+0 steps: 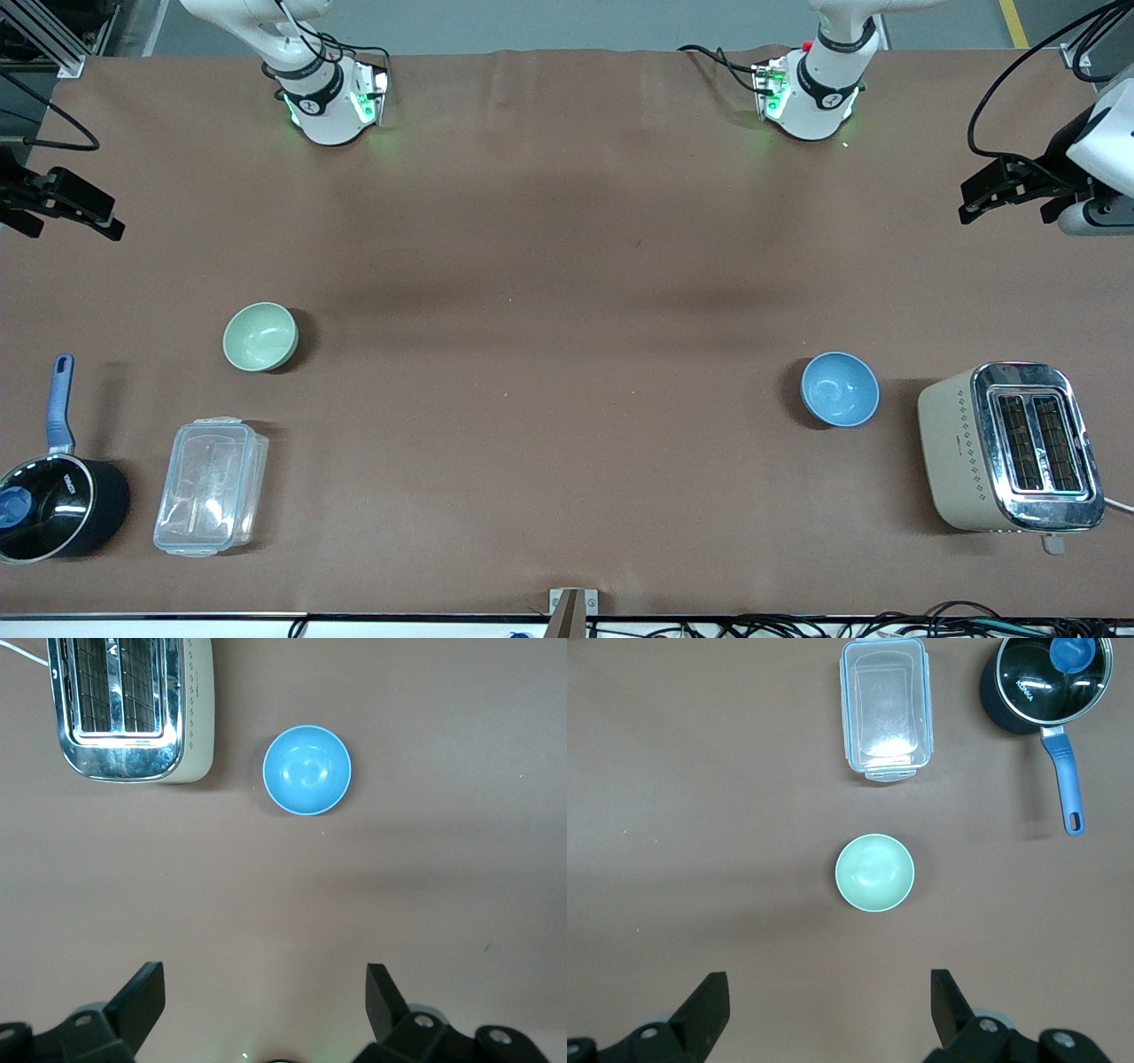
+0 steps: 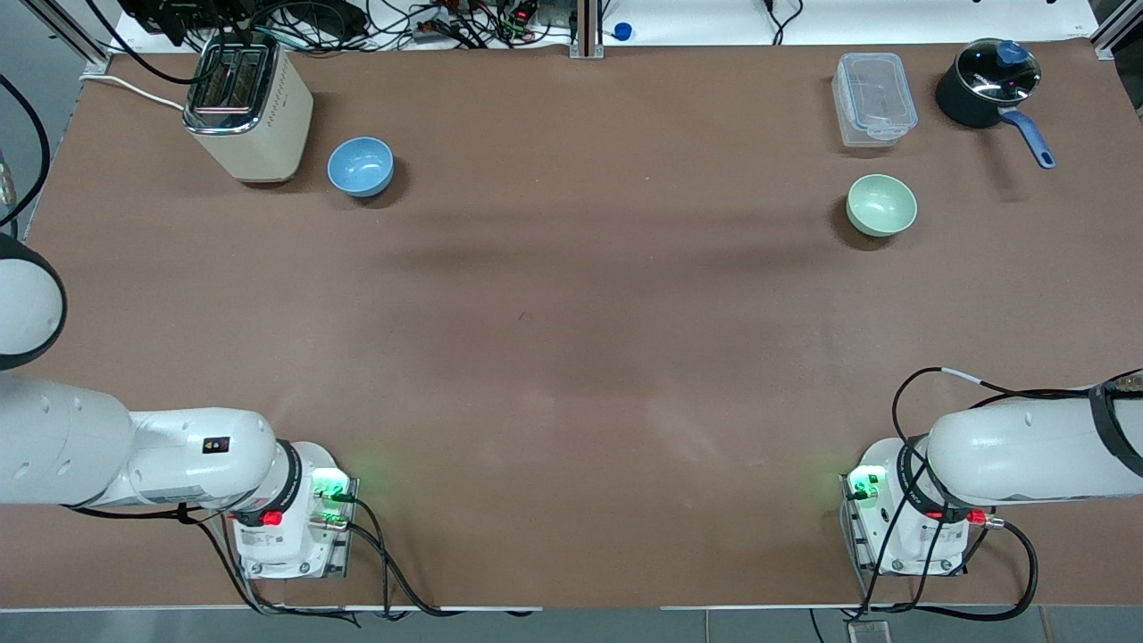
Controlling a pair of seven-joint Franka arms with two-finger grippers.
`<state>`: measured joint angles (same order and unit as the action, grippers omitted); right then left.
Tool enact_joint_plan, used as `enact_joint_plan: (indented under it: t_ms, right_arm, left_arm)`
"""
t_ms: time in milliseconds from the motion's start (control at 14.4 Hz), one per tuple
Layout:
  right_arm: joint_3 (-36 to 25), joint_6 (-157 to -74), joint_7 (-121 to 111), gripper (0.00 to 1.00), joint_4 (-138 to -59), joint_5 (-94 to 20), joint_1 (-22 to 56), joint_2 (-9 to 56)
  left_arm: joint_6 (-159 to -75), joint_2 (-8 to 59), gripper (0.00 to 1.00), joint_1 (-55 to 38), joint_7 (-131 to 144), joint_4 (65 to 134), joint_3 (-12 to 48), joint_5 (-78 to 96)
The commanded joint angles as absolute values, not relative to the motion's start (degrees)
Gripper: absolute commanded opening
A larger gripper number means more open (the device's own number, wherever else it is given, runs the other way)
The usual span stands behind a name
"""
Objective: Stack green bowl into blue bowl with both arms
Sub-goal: 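Reach the right gripper toward the green bowl while the left gripper reaches the blue bowl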
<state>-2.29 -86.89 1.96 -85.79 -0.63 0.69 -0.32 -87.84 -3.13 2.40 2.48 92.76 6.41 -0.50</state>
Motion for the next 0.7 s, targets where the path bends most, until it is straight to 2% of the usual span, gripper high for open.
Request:
enact_joint_plan:
  t_ms: [0, 209, 417, 626]
  right_arm:
    - [-2.1, -86.0, 1.5, 1.0, -84.6, 0.2, 0.4, 0.2]
    - [-2.1, -86.0, 1.5, 1.0, -84.6, 0.2, 0.4, 0.2]
    - [-2.1, -86.0, 1.5, 1.0, -84.6, 0.2, 0.4, 0.3]
    - [-2.1, -86.0, 1.2, 1.0, -84.6, 0.4, 0.4, 0.4]
  left_arm:
    - [-86.7, -2.4, 1.0, 1.9, 1.8, 90.9, 6.0, -0.2]
    - [-84.3, 1.1, 1.0, 2.2, 1.7, 86.2, 5.7, -0.4]
    - [-84.5, 4.0, 1.0, 1.8, 1.6, 86.6, 5.7, -0.4]
    - [-90.9, 8.1, 1.0, 1.8, 2.7, 89.1, 5.7, -0.4]
